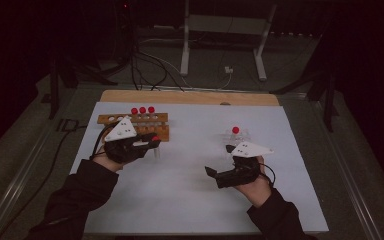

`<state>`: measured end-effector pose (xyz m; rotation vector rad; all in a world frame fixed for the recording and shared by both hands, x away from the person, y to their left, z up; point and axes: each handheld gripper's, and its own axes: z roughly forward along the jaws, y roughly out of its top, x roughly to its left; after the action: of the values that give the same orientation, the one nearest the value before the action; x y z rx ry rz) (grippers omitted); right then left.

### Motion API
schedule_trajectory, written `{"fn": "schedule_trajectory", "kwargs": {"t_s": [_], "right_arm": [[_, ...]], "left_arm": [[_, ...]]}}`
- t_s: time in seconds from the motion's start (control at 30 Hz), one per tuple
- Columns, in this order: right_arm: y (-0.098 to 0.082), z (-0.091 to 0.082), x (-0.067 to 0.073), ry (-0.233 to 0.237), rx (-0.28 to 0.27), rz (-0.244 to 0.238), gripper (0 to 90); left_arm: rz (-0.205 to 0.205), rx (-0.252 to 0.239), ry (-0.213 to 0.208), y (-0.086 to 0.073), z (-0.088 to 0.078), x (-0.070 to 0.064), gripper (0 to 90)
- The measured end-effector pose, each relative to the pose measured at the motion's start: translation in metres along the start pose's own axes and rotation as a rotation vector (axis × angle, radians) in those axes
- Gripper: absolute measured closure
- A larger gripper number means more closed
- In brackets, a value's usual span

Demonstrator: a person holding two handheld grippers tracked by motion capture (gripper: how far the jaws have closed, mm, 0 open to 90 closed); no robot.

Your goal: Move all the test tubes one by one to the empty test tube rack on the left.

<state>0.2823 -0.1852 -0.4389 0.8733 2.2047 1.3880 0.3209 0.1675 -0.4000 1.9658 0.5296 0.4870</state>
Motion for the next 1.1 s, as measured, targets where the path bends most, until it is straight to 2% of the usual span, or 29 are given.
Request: {"fn": "schedule_trajectory", "kwargs": {"t_s": [0.33,0.6,0.8,1.1], "right_arm": [[0.000,-0.004,-0.002,0.024,-0.022,-0.004,0.0],[-0.001,-0.003,-0.002,0.029,-0.024,-0.004,0.0],[-0.001,-0.003,-0.003,0.032,-0.023,-0.004,0.0],[-0.001,-0.003,-0.003,0.036,-0.021,-0.008,0.0]], "left_arm": [[-0.030,0.002,0.112,-0.003,-0.013,0.025,72.0],[-0.072,-0.024,0.216,-0.004,-0.023,0.048,72.0],[-0.084,-0.027,0.291,-0.002,-0.025,0.062,72.0],[-0.113,-0.061,0.401,0.003,-0.023,0.081,72.0]]}}
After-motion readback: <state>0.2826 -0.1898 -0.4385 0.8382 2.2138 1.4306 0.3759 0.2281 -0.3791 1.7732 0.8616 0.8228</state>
